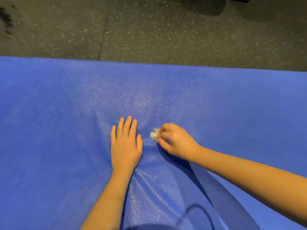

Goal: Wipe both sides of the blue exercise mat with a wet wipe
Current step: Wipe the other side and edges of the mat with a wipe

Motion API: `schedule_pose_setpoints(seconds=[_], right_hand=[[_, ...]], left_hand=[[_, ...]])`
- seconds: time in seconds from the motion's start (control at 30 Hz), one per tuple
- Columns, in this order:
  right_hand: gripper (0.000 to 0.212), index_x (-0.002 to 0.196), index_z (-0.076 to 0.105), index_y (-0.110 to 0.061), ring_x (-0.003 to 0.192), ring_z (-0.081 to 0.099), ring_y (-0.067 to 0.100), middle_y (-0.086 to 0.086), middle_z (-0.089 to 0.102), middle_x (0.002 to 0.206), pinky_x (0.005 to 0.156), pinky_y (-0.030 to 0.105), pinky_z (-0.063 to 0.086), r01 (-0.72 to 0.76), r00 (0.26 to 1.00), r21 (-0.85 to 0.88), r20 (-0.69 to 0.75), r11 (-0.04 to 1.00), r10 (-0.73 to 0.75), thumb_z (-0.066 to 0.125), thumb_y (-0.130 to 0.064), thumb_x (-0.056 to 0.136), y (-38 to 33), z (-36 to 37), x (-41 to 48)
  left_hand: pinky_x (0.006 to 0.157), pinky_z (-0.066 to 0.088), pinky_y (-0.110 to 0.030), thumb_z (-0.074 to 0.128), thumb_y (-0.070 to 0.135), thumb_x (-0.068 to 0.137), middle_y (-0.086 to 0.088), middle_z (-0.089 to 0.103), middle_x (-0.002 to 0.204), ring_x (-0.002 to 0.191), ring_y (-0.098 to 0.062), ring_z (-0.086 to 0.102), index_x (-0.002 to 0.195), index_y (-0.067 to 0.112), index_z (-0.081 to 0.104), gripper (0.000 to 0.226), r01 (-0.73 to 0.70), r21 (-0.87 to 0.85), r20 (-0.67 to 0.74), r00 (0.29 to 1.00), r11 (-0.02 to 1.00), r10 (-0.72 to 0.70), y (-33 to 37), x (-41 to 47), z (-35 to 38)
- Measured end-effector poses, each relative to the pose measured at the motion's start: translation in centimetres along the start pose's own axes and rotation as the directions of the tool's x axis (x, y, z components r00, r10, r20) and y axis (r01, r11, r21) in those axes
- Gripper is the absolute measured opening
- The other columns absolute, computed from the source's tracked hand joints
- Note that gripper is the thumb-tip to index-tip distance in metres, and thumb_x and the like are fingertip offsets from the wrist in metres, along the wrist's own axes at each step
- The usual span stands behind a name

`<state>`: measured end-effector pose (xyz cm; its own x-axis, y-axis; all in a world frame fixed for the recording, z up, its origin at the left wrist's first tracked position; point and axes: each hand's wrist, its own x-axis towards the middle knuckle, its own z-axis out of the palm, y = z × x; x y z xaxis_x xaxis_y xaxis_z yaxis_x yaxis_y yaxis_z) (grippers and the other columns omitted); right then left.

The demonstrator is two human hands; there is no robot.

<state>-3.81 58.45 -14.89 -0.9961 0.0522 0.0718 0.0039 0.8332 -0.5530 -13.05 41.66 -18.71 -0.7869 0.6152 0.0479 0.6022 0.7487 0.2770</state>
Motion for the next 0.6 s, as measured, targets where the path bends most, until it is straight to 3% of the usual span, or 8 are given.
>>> schedule_pose_setpoints(seconds=[0.07,0.1,0.23,0.3,0.33,0.43,0.5,0.6], right_hand=[[0.038,0.072,0.064,-0.004,0.069,0.055,0.028,0.010,0.060,0.082,0.056,0.035,0.048,0.056,0.989,-0.002,0.140,0.998,-0.055,0.045,-0.028,0.095,-0.4,-0.1,-1.2],[0.035,0.072,0.064,-0.005,0.069,0.055,0.028,0.009,0.059,0.081,0.054,0.034,0.048,0.048,0.989,-0.021,0.140,0.999,-0.044,0.048,-0.029,0.093,-0.1,-0.3,-1.1],[0.030,0.066,0.060,-0.004,0.064,0.055,0.034,0.012,0.053,0.071,0.049,0.035,0.044,-0.228,0.969,-0.097,-0.124,0.969,0.216,0.061,-0.022,0.090,1.8,-0.6,1.0],[0.032,0.064,0.056,-0.004,0.060,0.052,0.035,0.013,0.051,0.069,0.048,0.036,0.042,-0.296,0.946,-0.100,-0.167,0.950,0.277,0.062,-0.020,0.090,0.8,0.3,0.4],[0.033,0.063,0.054,-0.005,0.058,0.050,0.033,0.012,0.050,0.068,0.047,0.036,0.042,-0.256,0.962,-0.076,-0.121,0.964,0.246,0.061,-0.021,0.091,-0.3,0.8,-0.5],[0.018,0.068,0.058,-0.007,0.062,0.052,0.031,0.011,0.053,0.073,0.052,0.033,0.044,-0.034,0.979,0.045,0.202,0.998,0.025,0.061,-0.011,0.085,-3.7,1.3,-4.5],[0.010,0.072,0.060,-0.006,0.065,0.054,0.032,0.012,0.054,0.076,0.054,0.032,0.044,0.000,0.966,0.040,0.258,0.999,-0.010,0.061,-0.009,0.081,-3.4,0.8,-5.1],[0.017,0.073,0.062,0.000,0.069,0.055,0.036,0.017,0.054,0.078,0.054,0.039,0.045,-0.251,0.967,-0.048,0.027,0.967,0.252,0.059,-0.011,0.085,-1.7,0.5,-3.9]], left_hand=[[0.114,0.024,-0.050,0.035,0.028,0.092,-0.009,0.046,0.147,0.139,-0.031,0.037,0.135,0.010,0.054,0.050,-0.004,0.000,0.008,1.000,1.000,0.004,0.1,0.1,-0.1],[0.114,0.025,-0.050,0.035,0.028,0.093,-0.009,0.046,0.147,0.139,-0.031,0.037,0.135,0.009,0.053,0.050,-0.005,-0.001,0.012,1.000,1.000,0.005,0.1,0.0,-0.2],[0.112,0.028,-0.050,0.036,0.028,0.093,-0.011,0.050,0.143,0.134,-0.032,0.042,0.134,0.009,0.054,0.049,0.001,0.003,0.018,1.000,1.000,-0.001,0.1,0.0,-0.3],[0.103,0.037,-0.050,0.037,0.028,0.093,-0.013,0.054,0.134,0.124,-0.034,0.049,0.130,0.008,0.057,0.047,0.009,-0.001,0.018,1.000,1.000,-0.009,0.2,-0.1,-0.6],[0.097,0.041,-0.049,0.038,0.028,0.093,-0.014,0.056,0.130,0.119,-0.035,0.052,0.128,0.008,0.058,0.046,0.015,-0.006,0.031,0.999,1.000,-0.015,0.3,-0.1,-0.9],[0.089,0.046,-0.048,0.039,0.027,0.091,-0.016,0.057,0.126,0.115,-0.036,0.054,0.125,0.006,0.058,0.045,0.007,0.014,0.078,0.997,1.000,-0.008,0.4,-0.6,-1.5],[0.092,0.047,-0.052,0.046,0.024,0.089,-0.020,0.056,0.131,0.120,-0.040,0.053,0.126,0.003,0.058,0.044,-0.032,0.050,0.151,0.988,0.998,0.024,0.5,-1.4,-1.8],[0.099,0.040,-0.059,0.063,0.021,0.088,-0.022,0.048,0.142,0.131,-0.043,0.045,0.132,0.002,0.055,0.049,-0.103,0.086,0.305,0.950,0.991,0.072,0.3,-3.4,-3.1]])
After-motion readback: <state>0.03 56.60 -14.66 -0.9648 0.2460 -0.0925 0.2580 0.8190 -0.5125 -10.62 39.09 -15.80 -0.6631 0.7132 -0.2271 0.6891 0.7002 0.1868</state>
